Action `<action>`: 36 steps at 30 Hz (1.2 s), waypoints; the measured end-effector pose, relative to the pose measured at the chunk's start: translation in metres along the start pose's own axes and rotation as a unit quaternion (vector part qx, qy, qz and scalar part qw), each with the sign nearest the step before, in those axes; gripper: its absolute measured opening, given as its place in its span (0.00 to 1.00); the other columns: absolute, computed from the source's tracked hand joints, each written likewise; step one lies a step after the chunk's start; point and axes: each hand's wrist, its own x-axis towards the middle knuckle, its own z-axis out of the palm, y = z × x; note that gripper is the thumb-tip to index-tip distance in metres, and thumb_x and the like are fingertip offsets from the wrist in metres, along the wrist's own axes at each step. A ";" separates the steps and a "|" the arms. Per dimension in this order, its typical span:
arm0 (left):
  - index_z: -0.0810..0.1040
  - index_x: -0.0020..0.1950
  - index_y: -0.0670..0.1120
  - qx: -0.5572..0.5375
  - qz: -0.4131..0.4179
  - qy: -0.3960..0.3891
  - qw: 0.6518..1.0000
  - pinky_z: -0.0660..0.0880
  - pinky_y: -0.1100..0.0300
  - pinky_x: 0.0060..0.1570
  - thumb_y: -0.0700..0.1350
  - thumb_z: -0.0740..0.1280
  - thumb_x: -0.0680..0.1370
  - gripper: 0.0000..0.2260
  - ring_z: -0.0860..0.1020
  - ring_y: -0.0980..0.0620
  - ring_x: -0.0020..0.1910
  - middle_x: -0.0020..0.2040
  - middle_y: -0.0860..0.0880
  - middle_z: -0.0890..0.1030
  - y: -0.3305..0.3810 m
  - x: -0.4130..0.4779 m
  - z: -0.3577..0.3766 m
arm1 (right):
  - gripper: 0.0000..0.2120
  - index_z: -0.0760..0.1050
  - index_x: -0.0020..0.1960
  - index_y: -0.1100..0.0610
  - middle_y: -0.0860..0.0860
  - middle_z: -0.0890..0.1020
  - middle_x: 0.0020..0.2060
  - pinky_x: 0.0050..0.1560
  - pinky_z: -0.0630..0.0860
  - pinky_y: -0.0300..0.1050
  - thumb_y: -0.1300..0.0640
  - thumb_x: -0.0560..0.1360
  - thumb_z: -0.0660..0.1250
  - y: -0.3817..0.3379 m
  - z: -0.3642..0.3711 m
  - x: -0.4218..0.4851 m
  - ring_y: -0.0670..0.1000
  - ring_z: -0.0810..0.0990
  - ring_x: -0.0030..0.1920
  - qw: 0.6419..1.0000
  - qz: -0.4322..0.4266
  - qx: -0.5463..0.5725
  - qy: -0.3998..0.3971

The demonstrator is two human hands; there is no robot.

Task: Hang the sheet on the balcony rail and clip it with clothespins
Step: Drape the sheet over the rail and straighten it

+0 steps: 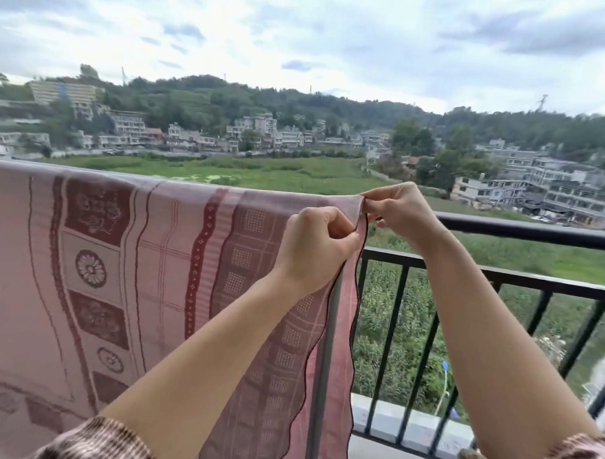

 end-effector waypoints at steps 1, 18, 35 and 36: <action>0.81 0.37 0.44 0.013 -0.003 0.001 1.000 0.76 0.62 0.35 0.43 0.71 0.72 0.04 0.77 0.58 0.31 0.32 0.53 0.81 -0.004 -0.006 0.006 | 0.06 0.82 0.41 0.52 0.51 0.83 0.35 0.38 0.74 0.40 0.61 0.74 0.70 0.008 0.000 -0.004 0.47 0.77 0.36 1.000 0.016 0.010 -0.005; 0.77 0.36 0.44 -0.038 -0.087 -0.163 0.982 0.79 0.53 0.34 0.42 0.64 0.76 0.09 0.80 0.47 0.31 0.33 0.44 0.81 -0.027 -0.022 0.000 | 0.04 0.82 0.46 0.57 0.51 0.84 0.38 0.35 0.74 0.31 0.58 0.72 0.73 0.054 0.037 -0.054 0.39 0.77 0.31 0.995 -0.001 0.050 0.081; 0.79 0.48 0.45 0.060 0.073 -0.011 0.996 0.68 0.75 0.43 0.49 0.65 0.77 0.09 0.76 0.55 0.43 0.44 0.51 0.80 -0.019 -0.015 0.011 | 0.12 0.79 0.52 0.69 0.64 0.82 0.51 0.52 0.78 0.53 0.59 0.75 0.68 0.114 0.073 -0.136 0.52 0.80 0.46 0.983 0.134 0.102 -0.067; 0.78 0.52 0.45 0.111 0.111 0.048 0.986 0.64 0.76 0.49 0.49 0.65 0.77 0.10 0.74 0.55 0.50 0.50 0.49 0.78 -0.025 -0.013 0.004 | 0.11 0.79 0.53 0.68 0.63 0.83 0.51 0.53 0.78 0.52 0.60 0.77 0.67 0.113 0.070 -0.137 0.52 0.81 0.46 0.980 0.142 0.121 -0.070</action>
